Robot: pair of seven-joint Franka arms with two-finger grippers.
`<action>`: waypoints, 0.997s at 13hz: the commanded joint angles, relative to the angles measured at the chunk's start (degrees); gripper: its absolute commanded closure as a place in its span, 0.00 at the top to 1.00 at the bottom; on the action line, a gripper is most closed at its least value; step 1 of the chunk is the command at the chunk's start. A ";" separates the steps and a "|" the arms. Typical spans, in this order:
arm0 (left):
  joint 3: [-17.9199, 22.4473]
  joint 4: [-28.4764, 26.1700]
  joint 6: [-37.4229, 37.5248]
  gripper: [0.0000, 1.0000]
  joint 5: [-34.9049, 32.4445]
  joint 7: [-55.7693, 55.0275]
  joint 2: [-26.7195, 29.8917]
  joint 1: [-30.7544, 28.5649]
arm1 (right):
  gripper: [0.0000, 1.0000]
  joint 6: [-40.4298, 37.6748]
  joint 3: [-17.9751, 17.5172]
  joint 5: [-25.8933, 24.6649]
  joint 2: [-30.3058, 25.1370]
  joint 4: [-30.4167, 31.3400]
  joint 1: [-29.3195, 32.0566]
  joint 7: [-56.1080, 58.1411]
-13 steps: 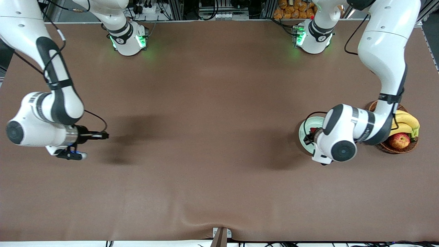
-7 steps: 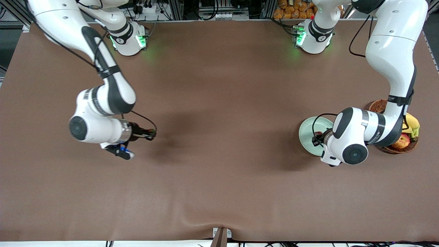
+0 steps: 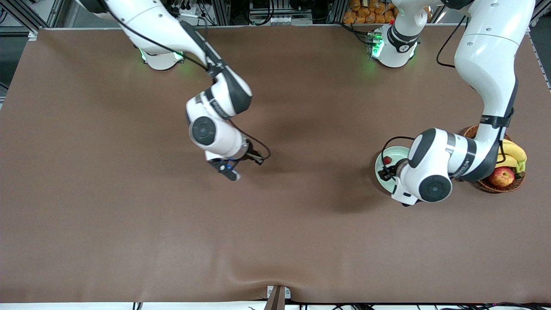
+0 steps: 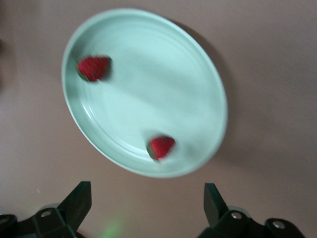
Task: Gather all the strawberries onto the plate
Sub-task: 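Set the last strawberry mid-table with the right gripper while the left gripper returns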
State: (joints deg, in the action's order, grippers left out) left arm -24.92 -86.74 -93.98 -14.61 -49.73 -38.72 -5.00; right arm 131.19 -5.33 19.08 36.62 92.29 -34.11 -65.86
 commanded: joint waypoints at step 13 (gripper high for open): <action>-3.56 -0.27 -2.17 1.00 6.87 -19.17 -1.62 3.15 | 1.00 6.66 1.46 -2.37 10.58 -12.38 -6.43 -12.45</action>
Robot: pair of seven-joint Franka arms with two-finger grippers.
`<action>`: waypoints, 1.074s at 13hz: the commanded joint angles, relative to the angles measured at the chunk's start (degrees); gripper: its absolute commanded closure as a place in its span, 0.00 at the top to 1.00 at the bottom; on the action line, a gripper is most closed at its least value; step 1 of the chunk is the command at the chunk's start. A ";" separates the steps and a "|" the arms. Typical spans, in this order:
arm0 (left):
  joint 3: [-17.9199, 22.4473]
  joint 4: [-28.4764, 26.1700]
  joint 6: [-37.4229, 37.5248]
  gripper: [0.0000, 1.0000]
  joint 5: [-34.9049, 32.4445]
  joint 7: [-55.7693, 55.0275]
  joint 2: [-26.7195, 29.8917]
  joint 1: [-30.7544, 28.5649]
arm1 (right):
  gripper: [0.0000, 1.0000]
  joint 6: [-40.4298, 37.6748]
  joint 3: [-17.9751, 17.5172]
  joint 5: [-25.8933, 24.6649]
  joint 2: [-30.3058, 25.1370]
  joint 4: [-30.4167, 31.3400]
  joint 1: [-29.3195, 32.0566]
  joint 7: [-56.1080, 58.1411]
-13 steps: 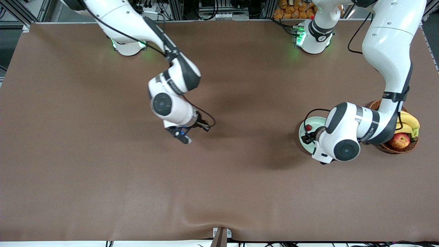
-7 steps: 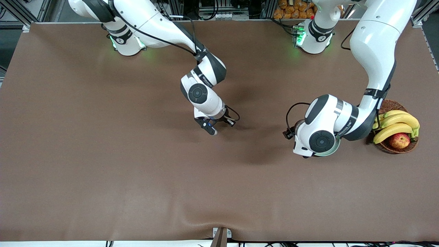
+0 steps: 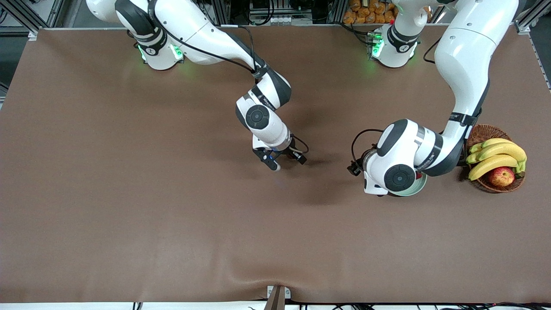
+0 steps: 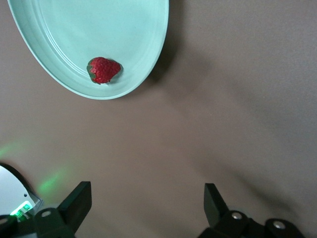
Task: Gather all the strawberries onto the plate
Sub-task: 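Set the last strawberry mid-table with the right gripper while the left gripper returns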
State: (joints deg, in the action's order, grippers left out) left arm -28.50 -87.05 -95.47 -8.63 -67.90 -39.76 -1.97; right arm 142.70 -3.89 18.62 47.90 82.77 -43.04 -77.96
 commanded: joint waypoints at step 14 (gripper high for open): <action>0.63 -0.04 -24.30 1.00 3.27 -34.99 -7.08 16.63 | 1.00 -46.87 -0.33 -4.12 -18.44 -8.24 30.97 33.81</action>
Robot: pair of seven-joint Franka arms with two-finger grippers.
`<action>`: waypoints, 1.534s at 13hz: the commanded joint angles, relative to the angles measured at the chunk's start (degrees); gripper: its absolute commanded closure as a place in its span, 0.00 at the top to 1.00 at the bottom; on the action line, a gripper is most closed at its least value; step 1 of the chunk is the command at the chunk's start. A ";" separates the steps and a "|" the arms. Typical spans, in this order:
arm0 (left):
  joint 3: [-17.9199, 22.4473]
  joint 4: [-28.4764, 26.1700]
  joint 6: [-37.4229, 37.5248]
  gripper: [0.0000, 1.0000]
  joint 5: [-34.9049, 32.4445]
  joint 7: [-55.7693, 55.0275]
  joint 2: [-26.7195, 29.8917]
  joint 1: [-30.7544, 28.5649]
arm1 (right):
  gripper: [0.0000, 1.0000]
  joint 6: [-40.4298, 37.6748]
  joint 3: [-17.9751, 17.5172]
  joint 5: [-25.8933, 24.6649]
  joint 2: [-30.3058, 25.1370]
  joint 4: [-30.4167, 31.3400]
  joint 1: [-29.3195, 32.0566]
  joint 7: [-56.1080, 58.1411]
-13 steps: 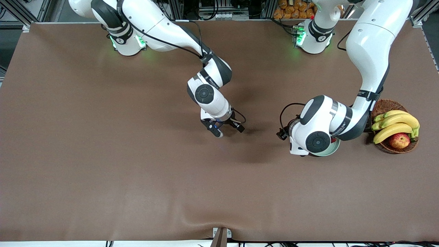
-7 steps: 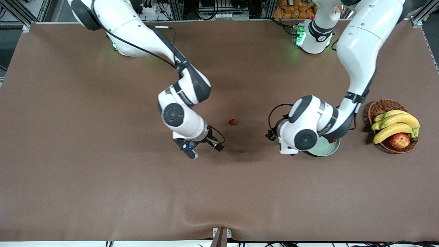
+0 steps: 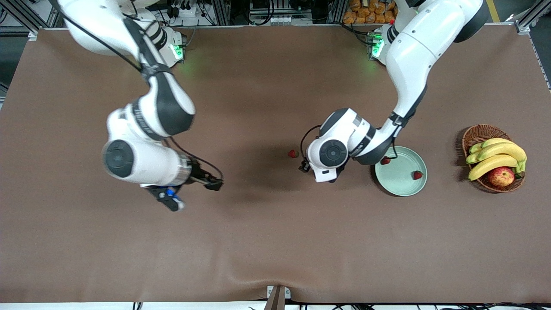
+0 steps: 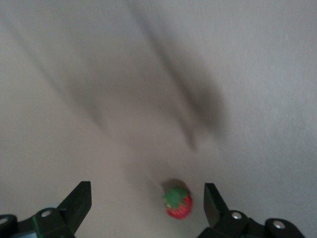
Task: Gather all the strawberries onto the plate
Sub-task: 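Grasp the last strawberry with the left gripper while the right gripper retracts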
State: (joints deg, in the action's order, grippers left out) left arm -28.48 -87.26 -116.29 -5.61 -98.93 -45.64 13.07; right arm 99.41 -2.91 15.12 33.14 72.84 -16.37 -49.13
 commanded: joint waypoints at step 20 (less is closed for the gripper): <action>2.11 0.43 -5.88 0.00 -0.28 -2.14 -2.09 2.49 | 1.00 -12.14 -2.01 -9.93 -32.36 12.07 21.46 34.89</action>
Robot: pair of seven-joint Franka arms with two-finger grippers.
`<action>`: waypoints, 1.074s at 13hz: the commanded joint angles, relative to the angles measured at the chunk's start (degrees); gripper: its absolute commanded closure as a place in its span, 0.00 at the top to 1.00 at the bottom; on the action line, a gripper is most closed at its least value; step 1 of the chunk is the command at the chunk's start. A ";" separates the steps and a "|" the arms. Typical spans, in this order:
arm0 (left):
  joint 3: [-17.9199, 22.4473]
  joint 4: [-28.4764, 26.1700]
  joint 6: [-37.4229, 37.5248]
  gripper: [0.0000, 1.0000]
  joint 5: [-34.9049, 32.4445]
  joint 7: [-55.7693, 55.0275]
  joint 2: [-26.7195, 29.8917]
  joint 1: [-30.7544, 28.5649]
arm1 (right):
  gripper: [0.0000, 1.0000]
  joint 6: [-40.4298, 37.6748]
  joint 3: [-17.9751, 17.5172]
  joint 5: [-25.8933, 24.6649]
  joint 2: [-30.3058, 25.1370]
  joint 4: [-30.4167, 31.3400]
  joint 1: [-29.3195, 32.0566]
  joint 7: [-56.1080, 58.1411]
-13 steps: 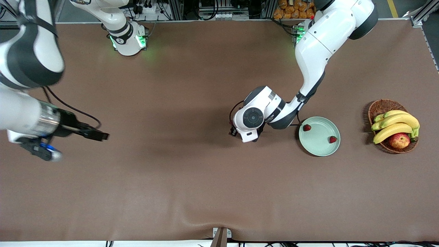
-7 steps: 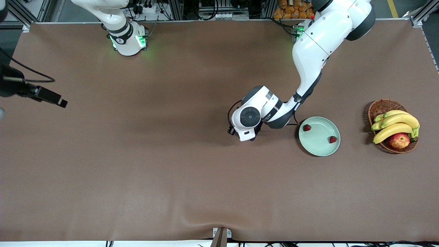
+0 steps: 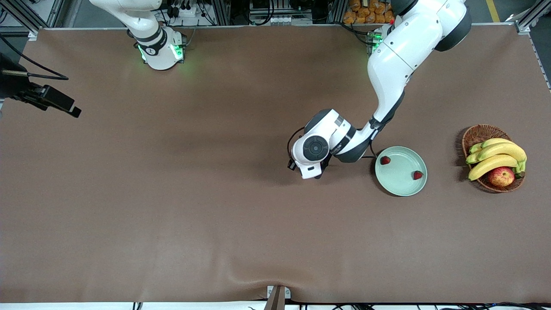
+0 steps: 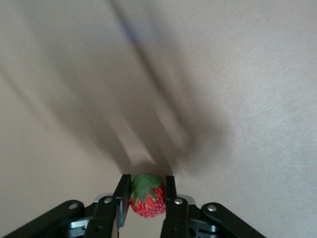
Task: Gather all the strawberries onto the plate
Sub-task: 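Grasp the last strawberry with the left gripper while the right gripper retracts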
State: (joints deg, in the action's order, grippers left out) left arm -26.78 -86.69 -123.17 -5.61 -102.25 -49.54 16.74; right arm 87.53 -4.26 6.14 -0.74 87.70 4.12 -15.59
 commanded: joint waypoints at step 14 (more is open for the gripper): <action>-0.47 -1.20 25.70 0.00 -4.21 44.65 11.41 -27.36 | 1.00 -0.61 -0.14 -7.37 1.36 -2.53 0.27 13.39</action>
State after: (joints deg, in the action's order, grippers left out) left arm -27.01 -86.50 -97.95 -6.73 -61.77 -37.76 -8.27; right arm 87.41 -4.01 -0.34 0.16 86.24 4.24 -2.99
